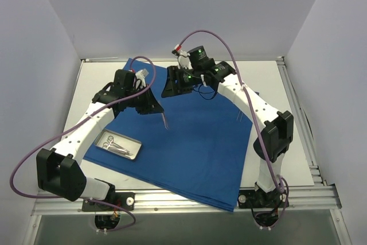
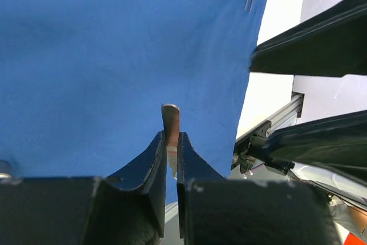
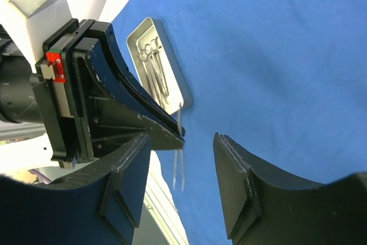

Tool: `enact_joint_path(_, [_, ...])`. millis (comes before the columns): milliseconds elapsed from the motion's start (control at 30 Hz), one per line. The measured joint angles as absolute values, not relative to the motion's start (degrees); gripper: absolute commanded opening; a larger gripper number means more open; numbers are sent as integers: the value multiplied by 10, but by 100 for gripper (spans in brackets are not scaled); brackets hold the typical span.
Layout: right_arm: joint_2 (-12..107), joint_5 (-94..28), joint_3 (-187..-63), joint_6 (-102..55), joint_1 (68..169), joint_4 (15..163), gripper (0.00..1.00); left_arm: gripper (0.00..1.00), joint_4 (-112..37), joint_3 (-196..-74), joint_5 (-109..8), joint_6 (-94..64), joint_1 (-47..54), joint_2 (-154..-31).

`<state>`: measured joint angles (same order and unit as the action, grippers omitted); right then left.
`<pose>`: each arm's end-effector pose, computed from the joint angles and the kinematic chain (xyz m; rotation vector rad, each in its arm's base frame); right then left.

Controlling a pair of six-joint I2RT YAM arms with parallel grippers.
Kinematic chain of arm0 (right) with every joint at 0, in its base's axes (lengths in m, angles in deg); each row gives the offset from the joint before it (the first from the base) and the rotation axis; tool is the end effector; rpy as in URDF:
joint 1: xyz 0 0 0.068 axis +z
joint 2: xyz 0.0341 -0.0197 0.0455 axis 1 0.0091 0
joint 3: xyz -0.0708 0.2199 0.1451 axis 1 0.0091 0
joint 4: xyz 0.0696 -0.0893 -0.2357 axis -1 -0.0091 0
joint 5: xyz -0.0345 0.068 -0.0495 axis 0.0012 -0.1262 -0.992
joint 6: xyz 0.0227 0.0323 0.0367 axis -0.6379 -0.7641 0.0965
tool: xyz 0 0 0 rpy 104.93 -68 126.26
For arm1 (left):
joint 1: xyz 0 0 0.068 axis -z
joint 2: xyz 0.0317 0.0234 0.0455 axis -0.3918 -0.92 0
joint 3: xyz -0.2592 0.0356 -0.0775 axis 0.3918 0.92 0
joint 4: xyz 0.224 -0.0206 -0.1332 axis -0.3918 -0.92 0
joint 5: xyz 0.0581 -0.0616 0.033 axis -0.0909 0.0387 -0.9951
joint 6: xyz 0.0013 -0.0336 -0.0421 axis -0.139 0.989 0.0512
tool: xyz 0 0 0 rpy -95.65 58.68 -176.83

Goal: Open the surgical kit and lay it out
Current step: Place the medical item in the surgical kit.

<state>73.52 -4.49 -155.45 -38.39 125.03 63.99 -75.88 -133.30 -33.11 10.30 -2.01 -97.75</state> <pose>0.3414 0.2695 0.3757 -0.6769 2.0730 1.2345 0.2769 -0.1230 0.3140 -0.1107 2.5077 -0.9866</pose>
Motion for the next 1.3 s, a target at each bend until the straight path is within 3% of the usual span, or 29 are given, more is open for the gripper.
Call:
enact_joint_path(367, [772,-67,-1577,-392,1281,622,37,2,-754,-1345,-330,102,-18,-977])
enact_joint_path(1033, [787,-89,-1599,-391,1294,618,36,2,-747,-1345,-311,105,-14,-972])
enact_joint_path(1200, [802,-89,-1603,-389,1299,617,25,2,-745,-1345,-311,105,-14,-972])
enact_joint_path(1300, [806,-84,-1603,-389,1301,618,12,2,-745,-1345,-312,106,-14,-973])
